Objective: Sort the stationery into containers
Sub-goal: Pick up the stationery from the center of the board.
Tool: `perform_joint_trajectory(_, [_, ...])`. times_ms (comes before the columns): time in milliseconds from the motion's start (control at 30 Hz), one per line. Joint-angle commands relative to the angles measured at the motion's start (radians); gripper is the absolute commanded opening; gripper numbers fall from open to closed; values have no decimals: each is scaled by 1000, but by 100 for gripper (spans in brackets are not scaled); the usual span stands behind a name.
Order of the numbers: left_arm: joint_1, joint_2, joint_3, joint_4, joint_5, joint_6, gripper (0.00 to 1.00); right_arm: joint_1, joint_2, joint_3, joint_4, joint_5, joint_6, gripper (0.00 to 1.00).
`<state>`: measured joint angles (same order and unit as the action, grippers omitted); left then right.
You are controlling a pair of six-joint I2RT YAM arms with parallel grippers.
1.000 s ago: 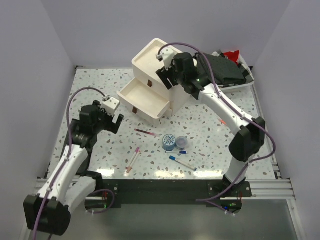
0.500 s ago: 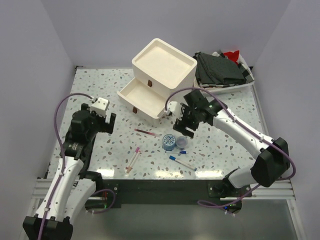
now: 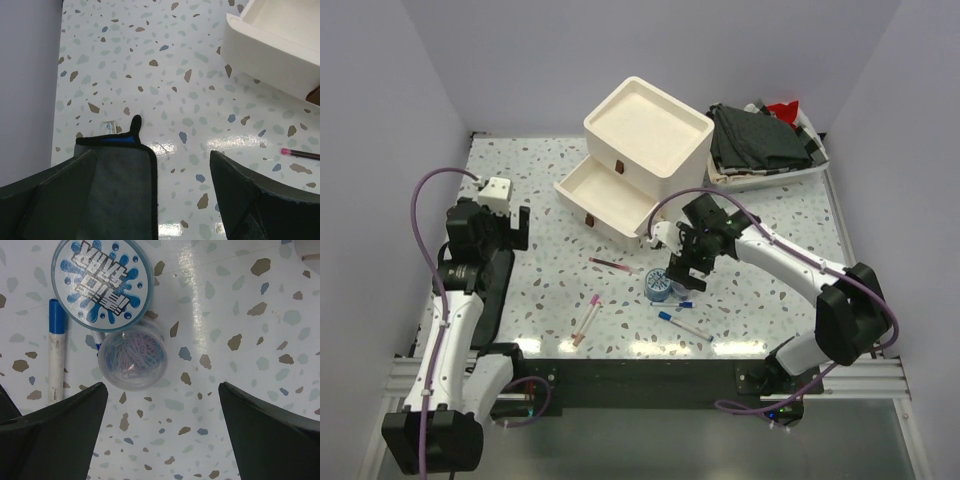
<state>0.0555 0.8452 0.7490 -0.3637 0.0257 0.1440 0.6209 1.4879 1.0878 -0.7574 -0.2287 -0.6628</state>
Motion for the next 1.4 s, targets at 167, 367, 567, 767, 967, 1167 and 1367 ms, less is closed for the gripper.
perform_joint_trajectory(167, [32, 8, 44, 9, 16, -14, 100, 16, 23, -28, 70, -80, -1, 99])
perform_joint_trajectory(367, [50, 11, 38, 12, 31, -23, 100, 39, 35, -40, 75, -75, 8, 99])
perform_joint_trajectory(567, [58, 11, 38, 6, 34, -23, 100, 85, 51, -84, 162, 11, 75, 99])
perform_joint_trajectory(767, [64, 22, 39, 9, 45, -30, 100, 106, 72, -109, 216, 90, 92, 99])
perform_joint_trajectory(967, [70, 23, 41, 12, 56, -35, 100, 109, 66, -105, 202, 108, 88, 83])
perform_joint_trajectory(1167, [73, 23, 29, 28, 77, -41, 100, 109, 68, -59, 87, 72, 48, 33])
perform_joint_trajectory(1367, [73, 29, 29, 42, 98, -35, 100, 102, -44, 41, -112, 80, -14, 18])
